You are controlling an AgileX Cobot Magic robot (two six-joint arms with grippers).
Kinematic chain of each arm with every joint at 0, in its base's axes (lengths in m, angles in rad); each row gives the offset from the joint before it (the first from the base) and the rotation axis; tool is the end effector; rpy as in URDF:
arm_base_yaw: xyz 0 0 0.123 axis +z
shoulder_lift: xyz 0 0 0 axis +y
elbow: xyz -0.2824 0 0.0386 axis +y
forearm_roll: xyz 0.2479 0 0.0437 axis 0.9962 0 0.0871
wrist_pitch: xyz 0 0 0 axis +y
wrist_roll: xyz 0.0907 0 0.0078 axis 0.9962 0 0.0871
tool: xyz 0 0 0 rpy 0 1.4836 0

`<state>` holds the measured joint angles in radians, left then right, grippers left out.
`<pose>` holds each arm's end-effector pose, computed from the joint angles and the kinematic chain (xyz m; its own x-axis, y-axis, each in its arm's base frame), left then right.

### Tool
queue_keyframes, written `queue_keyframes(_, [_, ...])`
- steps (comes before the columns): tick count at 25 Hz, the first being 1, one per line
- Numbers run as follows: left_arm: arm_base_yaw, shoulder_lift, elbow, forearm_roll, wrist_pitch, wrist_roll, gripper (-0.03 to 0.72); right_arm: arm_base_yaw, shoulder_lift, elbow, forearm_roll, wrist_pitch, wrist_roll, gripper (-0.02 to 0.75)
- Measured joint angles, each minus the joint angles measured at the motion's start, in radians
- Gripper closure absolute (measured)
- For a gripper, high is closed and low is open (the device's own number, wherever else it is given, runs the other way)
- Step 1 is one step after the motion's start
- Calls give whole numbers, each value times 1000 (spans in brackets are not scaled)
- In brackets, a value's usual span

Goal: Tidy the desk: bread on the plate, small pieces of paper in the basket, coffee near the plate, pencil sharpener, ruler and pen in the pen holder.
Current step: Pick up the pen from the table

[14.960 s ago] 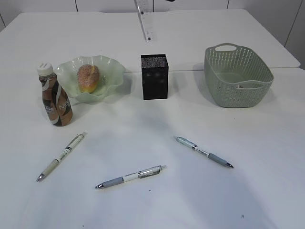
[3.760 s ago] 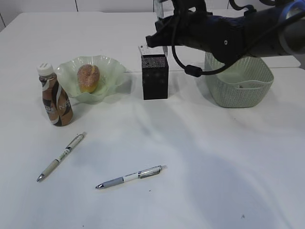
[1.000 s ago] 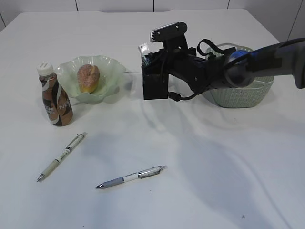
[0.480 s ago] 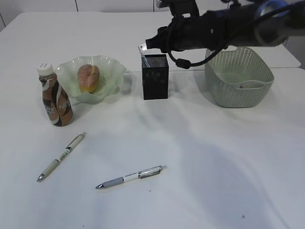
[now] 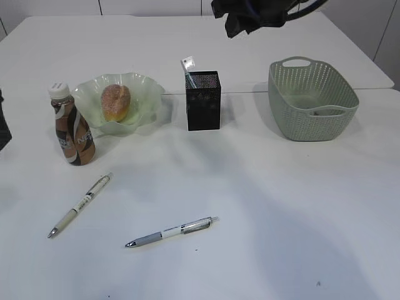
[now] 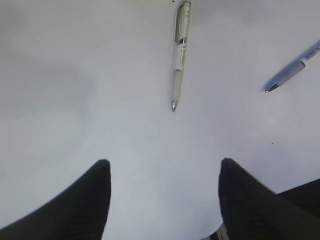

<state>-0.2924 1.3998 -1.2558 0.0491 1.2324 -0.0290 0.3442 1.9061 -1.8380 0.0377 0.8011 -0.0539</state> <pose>0.2567 -0.0729 0.3281 -0.9232 0.2647 -0.2788 0.2639 0.9637 0.0409 0.4173 0.1522 0.3395 -0.6530 -0.2635 -0.7100 -0.3736 0.9276 -0.0006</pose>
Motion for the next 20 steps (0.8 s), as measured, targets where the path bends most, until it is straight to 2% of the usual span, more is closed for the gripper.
queue_keyframes(3, [0,67,-24,-2,0,20,214,0,-7,-58,2,175,0,437])
queue_keyframes(7, [0,148,-33,-21,-10,57,214,0,-9,-88,2,284,0,437])
queue_keyframes(13, [-32,233,-34,-23,-35,166,214,0,-9,-88,3,299,0,437])
queue_keyframes(20, [-63,285,-34,-25,-101,315,214,0,-9,-88,-50,301,0,437])
